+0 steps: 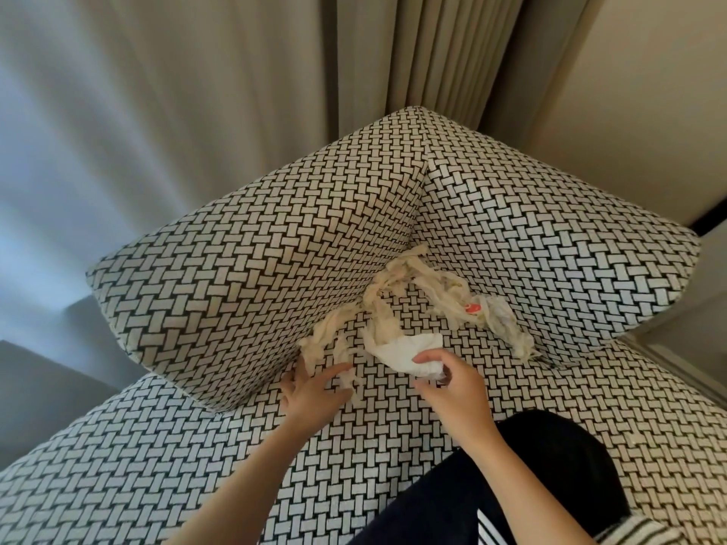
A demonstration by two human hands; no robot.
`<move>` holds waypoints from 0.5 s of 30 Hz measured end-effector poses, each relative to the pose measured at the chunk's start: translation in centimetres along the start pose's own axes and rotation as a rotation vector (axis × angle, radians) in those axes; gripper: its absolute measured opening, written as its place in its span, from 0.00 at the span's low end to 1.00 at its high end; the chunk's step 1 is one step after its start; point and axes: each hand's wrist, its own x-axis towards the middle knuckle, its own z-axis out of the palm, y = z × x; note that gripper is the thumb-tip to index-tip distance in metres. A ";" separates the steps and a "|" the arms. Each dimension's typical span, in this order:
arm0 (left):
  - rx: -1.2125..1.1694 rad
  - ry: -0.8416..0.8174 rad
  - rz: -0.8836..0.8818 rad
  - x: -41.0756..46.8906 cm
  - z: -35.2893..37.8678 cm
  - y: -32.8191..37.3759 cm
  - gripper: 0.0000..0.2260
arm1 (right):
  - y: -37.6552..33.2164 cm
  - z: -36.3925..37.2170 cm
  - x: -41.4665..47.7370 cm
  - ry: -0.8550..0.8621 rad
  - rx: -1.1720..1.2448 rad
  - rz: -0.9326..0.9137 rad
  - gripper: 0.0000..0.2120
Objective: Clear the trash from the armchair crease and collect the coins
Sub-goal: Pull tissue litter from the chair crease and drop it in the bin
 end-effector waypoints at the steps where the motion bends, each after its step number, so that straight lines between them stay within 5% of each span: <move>1: 0.051 0.012 -0.020 0.2 0.4 -0.1 0.21 | 0.1 -0.1 0.0 0.012 -0.007 -0.003 0.18; 7: 0.175 0.160 0.011 0.5 1.6 -0.9 0.24 | 0.9 -0.9 -0.6 0.046 -0.034 -0.021 0.24; 15: 0.112 0.245 0.122 0.1 0.1 -1.4 0.20 | 1.4 -1.0 -1.0 0.160 -0.108 0.005 0.16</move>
